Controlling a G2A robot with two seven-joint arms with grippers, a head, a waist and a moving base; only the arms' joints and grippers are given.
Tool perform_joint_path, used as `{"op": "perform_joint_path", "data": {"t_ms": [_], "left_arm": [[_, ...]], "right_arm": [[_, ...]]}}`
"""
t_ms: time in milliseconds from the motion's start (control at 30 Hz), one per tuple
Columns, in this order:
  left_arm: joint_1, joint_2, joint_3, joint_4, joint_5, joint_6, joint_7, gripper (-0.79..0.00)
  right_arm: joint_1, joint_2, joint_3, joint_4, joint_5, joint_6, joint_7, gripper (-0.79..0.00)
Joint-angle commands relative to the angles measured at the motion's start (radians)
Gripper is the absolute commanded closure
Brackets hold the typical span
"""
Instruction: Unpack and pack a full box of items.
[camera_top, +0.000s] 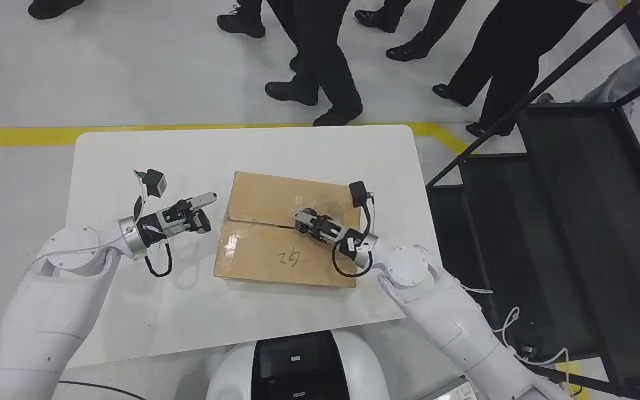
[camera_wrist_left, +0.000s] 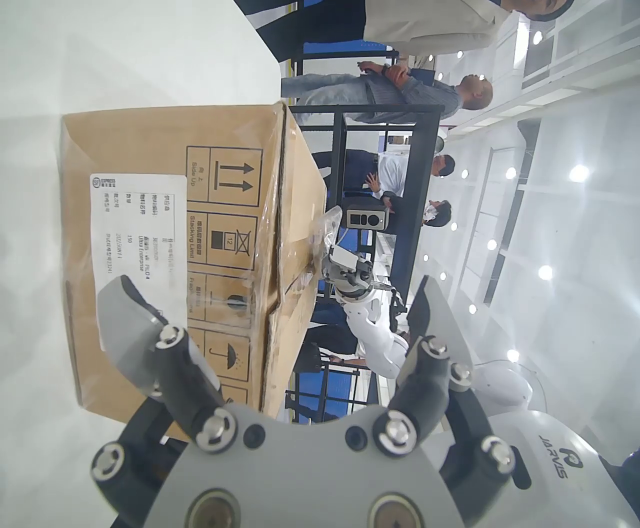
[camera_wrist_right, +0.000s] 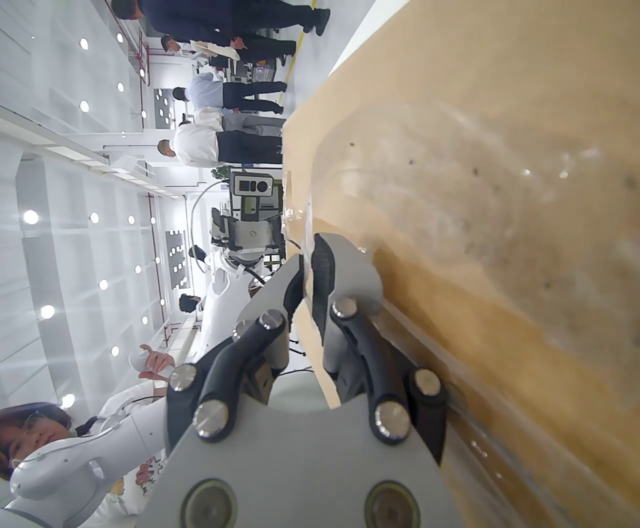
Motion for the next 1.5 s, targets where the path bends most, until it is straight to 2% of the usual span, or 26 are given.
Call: {"op": "perform_joint_path", "data": {"t_ms": [0, 367, 600, 767, 967, 1333, 1467], "left_arm": [[0.000, 0.000, 0.000, 0.000, 0.000, 0.000, 0.000, -0.785], [0.000, 0.000, 0.000, 0.000, 0.000, 0.000, 0.000, -0.785], [0.000, 0.000, 0.000, 0.000, 0.000, 0.000, 0.000, -0.785], [0.000, 0.000, 0.000, 0.000, 0.000, 0.000, 0.000, -0.785], [0.000, 0.000, 0.000, 0.000, 0.000, 0.000, 0.000, -0.785], [0.000, 0.000, 0.000, 0.000, 0.000, 0.000, 0.000, -0.785], [0.000, 0.000, 0.000, 0.000, 0.000, 0.000, 0.000, -0.785]], "right_arm": [[-0.004, 0.002, 0.006, -0.006, -0.004, -0.008, 0.016, -0.785], [-0.045, 0.019, 0.063, -0.139, -0.051, -0.022, 0.093, -0.785], [-0.044, 0.024, 0.099, -0.155, -0.021, -0.005, 0.111, -0.785], [-0.089, 0.040, 0.192, -0.194, 0.050, 0.052, 0.173, -0.785], [-0.120, 0.055, 0.252, -0.244, 0.058, 0.175, 0.231, -0.785], [-0.121, 0.055, 0.254, -0.245, 0.064, 0.178, 0.232, -0.785], [-0.091, 0.044, 0.204, -0.191, 0.120, 0.146, 0.224, -0.785]]}}
